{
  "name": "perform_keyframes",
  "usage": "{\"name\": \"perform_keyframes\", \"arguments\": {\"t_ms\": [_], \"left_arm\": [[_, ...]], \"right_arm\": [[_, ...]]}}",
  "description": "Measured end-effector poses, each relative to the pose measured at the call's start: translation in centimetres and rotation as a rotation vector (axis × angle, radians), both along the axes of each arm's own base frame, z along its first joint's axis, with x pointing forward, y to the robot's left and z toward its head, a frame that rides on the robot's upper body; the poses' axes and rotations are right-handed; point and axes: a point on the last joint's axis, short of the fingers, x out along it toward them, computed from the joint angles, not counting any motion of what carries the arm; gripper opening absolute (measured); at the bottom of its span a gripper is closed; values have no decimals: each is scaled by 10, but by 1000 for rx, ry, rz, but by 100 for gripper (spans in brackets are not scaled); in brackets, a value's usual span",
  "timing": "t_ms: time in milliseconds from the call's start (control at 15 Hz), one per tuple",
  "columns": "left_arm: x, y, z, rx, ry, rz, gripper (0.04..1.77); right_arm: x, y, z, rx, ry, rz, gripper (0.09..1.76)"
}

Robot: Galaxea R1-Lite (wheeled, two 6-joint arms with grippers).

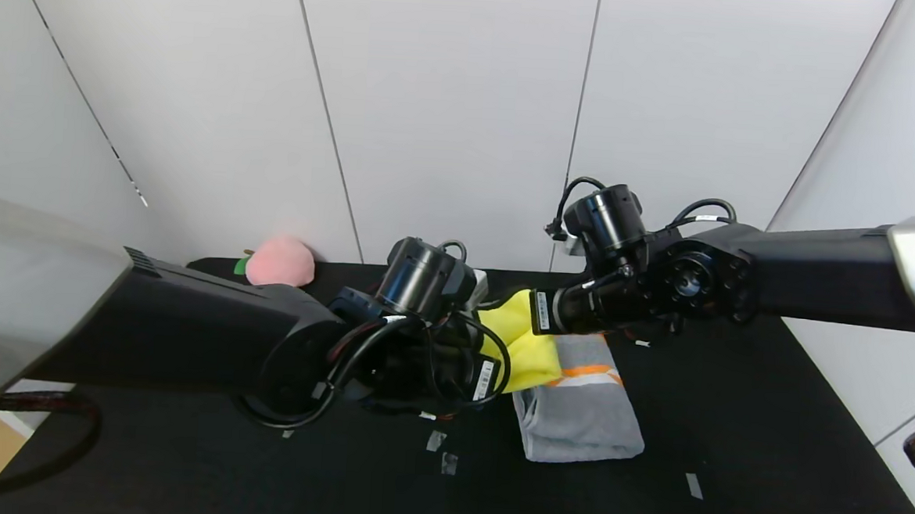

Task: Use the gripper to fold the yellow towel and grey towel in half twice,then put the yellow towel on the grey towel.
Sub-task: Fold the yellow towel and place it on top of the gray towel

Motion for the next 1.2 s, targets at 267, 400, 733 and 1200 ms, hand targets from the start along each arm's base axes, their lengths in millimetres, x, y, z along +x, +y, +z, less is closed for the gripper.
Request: {"name": "perform_keyframes", "arguments": {"t_ms": [267, 400, 733, 1200], "left_arm": [[-3, -30, 2, 13, -26, -36, 20], [0, -42, -3, 16, -32, -50, 20], [10, -64, -19, 23, -29, -70, 20], [9, -82, -44, 55, 3, -100, 20]], "right_arm": [[-6, -29, -1, -25, 26, -47, 14], [-7, -41, -3, -35, 42, -73, 14], [-2, -64, -9, -39, 75, -130, 14], [-4, -77, -29, -68, 140, -158, 14]]}}
